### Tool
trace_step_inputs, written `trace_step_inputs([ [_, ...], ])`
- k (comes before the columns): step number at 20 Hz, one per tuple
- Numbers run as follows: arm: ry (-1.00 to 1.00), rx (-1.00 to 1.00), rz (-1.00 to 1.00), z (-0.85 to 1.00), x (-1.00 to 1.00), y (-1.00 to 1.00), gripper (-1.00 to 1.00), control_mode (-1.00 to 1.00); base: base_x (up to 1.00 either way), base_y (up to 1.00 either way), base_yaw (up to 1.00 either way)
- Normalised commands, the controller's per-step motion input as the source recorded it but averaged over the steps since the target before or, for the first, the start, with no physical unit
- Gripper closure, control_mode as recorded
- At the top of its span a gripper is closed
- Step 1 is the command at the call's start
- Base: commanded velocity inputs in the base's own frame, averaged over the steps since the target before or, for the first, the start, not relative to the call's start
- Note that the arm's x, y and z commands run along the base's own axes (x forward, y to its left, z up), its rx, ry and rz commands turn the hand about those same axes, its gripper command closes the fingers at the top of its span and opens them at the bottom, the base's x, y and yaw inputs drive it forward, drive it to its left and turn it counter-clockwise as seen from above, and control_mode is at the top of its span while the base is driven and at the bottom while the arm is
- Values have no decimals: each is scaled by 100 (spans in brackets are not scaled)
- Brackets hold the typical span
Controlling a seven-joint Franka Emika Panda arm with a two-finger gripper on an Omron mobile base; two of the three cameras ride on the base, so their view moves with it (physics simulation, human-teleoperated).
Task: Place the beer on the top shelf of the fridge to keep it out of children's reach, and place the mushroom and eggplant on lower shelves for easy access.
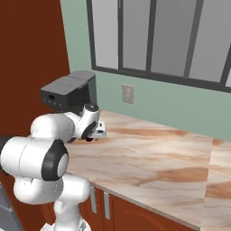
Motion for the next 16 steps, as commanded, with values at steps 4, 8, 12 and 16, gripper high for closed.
trace_step_inputs([
  [4,0,0,4,-18,35,8,-100,-100,0,0,0],
  [8,0,0,1,-12,36,15,-100,-100,0,0,0],
  [12,0,0,0,-11,27,21,-100,-100,0,0,0],
  [16,0,0,0,-17,17,2,-100,-100,0,0,0],
])
